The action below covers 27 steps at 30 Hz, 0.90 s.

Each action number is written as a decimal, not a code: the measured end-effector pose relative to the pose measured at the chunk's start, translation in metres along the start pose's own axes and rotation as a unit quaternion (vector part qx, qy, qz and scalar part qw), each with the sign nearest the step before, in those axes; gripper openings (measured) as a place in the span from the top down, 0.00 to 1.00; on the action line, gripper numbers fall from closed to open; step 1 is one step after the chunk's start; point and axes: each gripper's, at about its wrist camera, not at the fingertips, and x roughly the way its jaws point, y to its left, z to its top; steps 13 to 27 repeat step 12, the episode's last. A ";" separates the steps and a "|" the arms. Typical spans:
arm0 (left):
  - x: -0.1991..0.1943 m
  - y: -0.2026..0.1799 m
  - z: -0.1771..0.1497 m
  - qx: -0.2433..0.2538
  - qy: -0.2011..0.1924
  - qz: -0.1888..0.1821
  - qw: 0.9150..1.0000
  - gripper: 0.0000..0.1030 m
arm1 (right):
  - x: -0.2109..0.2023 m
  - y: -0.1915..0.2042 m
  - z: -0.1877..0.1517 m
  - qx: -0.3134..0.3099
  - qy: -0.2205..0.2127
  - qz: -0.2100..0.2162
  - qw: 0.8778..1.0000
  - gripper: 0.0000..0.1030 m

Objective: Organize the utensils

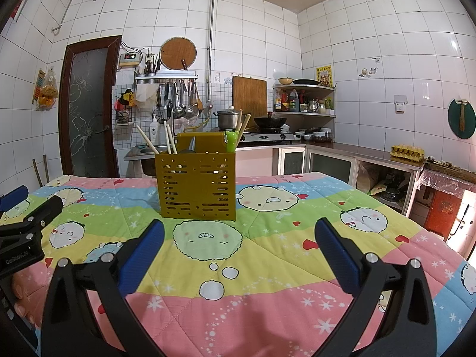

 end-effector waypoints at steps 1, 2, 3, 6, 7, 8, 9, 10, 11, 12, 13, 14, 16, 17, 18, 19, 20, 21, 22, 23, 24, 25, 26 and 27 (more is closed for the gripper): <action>-0.001 0.000 0.001 0.000 -0.001 0.000 1.000 0.05 | 0.000 0.000 0.000 0.000 0.000 0.000 1.000 0.04; -0.001 0.000 0.001 0.001 -0.002 0.000 1.000 0.05 | 0.000 0.000 0.000 0.000 0.001 0.000 1.000 0.04; -0.002 0.000 0.001 0.001 -0.002 0.000 1.000 0.05 | 0.000 0.000 0.000 0.000 0.001 0.000 1.000 0.04; -0.001 0.001 0.003 0.001 -0.001 0.000 1.000 0.05 | 0.000 -0.001 0.000 -0.001 0.000 0.000 1.000 0.04; -0.001 0.001 0.003 0.000 0.000 -0.001 1.000 0.05 | 0.000 0.000 0.000 -0.001 0.000 0.000 1.000 0.04; -0.001 0.002 0.003 0.000 0.001 -0.001 1.000 0.05 | 0.000 0.000 0.000 -0.001 0.000 0.000 1.000 0.04; 0.000 0.003 0.003 -0.001 0.001 -0.001 1.000 0.05 | 0.000 0.000 0.000 -0.001 0.000 0.000 1.000 0.04; 0.000 0.003 0.004 -0.001 0.002 -0.001 1.000 0.05 | 0.000 0.000 0.000 0.000 0.000 0.000 1.000 0.04; 0.000 0.003 0.002 -0.001 0.001 -0.001 1.000 0.05 | 0.001 0.000 0.000 0.000 0.001 0.000 1.000 0.04; 0.000 0.003 0.002 -0.001 0.001 -0.001 1.000 0.05 | 0.000 0.000 0.000 0.000 0.001 0.000 1.000 0.04; 0.000 0.003 0.002 -0.001 0.001 -0.001 1.000 0.05 | 0.000 0.000 0.000 0.000 0.001 0.000 1.000 0.04; 0.000 0.003 0.002 -0.001 0.001 -0.001 1.000 0.05 | 0.000 0.000 0.000 0.000 0.001 0.000 1.000 0.04; 0.000 0.003 0.002 -0.001 0.001 -0.001 1.000 0.05 | 0.000 0.000 0.000 0.000 0.001 0.000 1.000 0.04; 0.000 0.003 0.002 -0.001 0.001 -0.001 1.000 0.05 | 0.000 0.000 0.000 0.000 0.001 0.000 1.000 0.04; 0.000 0.003 0.002 -0.001 0.001 -0.001 1.000 0.05 | 0.000 0.000 0.000 0.000 0.001 0.000 1.000 0.04; 0.000 0.003 0.002 -0.001 0.001 -0.001 1.000 0.05 | 0.000 0.000 0.000 0.000 0.001 0.000 1.000 0.04; 0.000 0.003 0.002 -0.001 0.001 -0.001 1.000 0.05 | 0.000 0.000 0.000 0.000 0.001 0.000 1.000 0.04; 0.000 0.003 0.002 -0.001 0.001 -0.001 1.000 0.05 | 0.000 0.000 0.000 0.000 0.001 0.000 1.000 0.04; 0.000 0.003 0.002 -0.001 0.001 -0.001 1.000 0.05 | 0.000 0.000 0.000 0.000 0.001 0.000 1.000 0.04; 0.000 0.003 0.002 -0.001 0.001 -0.001 1.000 0.05 | 0.000 0.000 0.000 0.000 0.001 0.000 1.000 0.04; 0.000 0.003 0.002 -0.001 0.001 -0.001 1.000 0.05 | 0.000 0.000 0.000 0.000 0.001 0.000 1.000 0.04; 0.000 0.003 0.002 -0.001 0.001 -0.001 1.000 0.05 | 0.000 0.000 0.000 0.000 0.001 0.000 1.000 0.04; 0.000 0.003 0.002 -0.001 0.001 -0.001 1.000 0.05 | 0.000 0.000 0.000 0.000 0.001 0.000 1.000 0.04; 0.000 0.003 0.002 -0.001 0.001 -0.001 1.000 0.05 | 0.000 0.000 0.000 0.000 0.001 0.000 1.000 0.04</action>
